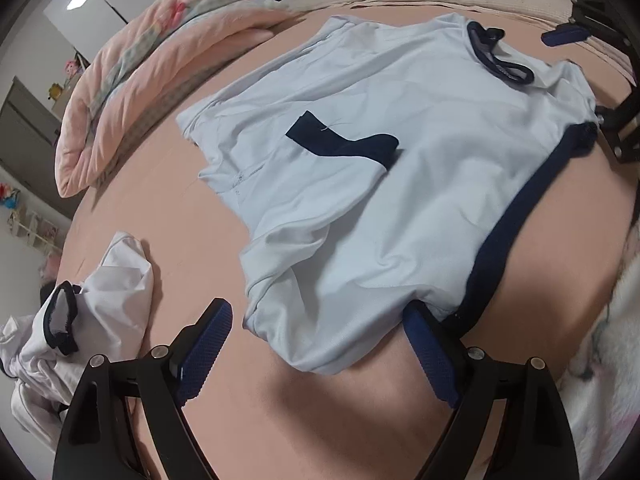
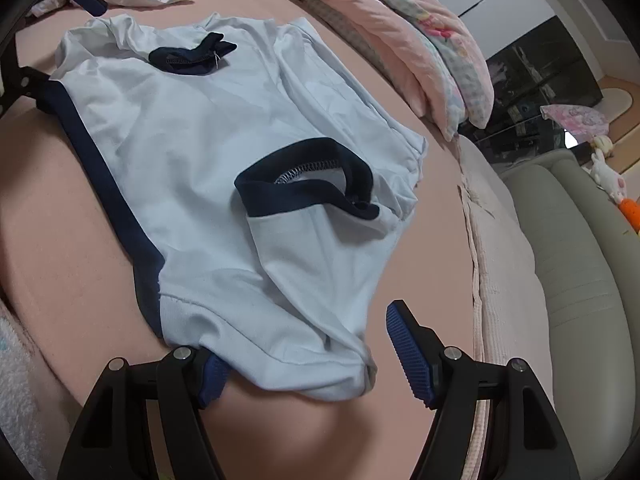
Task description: Fold clothes
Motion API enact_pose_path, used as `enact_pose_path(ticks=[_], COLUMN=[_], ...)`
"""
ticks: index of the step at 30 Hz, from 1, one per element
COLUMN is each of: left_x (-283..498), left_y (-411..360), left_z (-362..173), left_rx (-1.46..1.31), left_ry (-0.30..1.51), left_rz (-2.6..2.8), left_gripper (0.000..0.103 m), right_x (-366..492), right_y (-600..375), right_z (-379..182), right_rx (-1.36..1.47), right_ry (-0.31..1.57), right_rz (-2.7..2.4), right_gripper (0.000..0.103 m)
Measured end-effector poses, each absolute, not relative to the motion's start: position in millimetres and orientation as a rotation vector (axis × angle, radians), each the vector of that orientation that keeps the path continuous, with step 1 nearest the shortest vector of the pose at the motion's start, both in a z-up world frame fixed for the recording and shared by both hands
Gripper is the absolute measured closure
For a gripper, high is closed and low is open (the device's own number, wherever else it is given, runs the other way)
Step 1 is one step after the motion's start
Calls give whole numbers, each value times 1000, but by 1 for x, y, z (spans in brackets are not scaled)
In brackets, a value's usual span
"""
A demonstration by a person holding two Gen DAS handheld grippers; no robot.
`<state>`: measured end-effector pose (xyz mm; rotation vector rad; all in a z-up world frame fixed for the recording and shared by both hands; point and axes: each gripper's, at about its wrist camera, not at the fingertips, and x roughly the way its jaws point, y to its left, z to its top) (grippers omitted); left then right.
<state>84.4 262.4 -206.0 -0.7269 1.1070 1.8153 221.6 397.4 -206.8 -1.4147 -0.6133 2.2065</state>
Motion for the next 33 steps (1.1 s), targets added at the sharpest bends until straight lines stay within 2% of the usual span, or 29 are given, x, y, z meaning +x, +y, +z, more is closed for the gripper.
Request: enact_pose_path(ticks=[8,9,12,14,19,24,26,28,29,30,31,33], left_x=[85,86,93,94,86,89,91,93,96,100,103,106], left_y=[276,278,277,277,278,277,277,276,275,275,275,275], left_z=[-208,-210,-216,-218,-217,-218,-218,-219,-219,-220,-221,-221], left_rx=[-697,-682,-589,-563,-629,-576,-578,-576,-564,-550,-533,-525], left_ry=[1146,1162,1220,1226,1186,1198,1194,1179,1179,1183,1191,1188], left_rz=[1840,1843,1892,1913,1917,1908,1888,1834,1806,1776,1757,1730], left_gripper=[15,13,0,0,0,0,7,28,34,46,53,56], right_x=[214,212,213,217,223,230,230,231,231,231,231,230], right_y=[399,399,392,389,394,401,405,409,412,411,409,405], right_z=[-210,-210,-217,-218,-217,-217,-215,-213,-213,-213,-214,-214], right_rx=[-1418,-1421,-1402,-1362,-1324,-1306,-1332,-1357,-1363,-1367,-1371,-1380], right_ry=[-586,-589,-665,-678,-563,-445,-380,-305,-281,-282,-291,-325], right_rz=[2214,2214,2210,2207,2228,2278,2303,2325,2329,2332,2334,2332], right_gripper=[32,32,32,32,32,34,41,43,44,44,46,49])
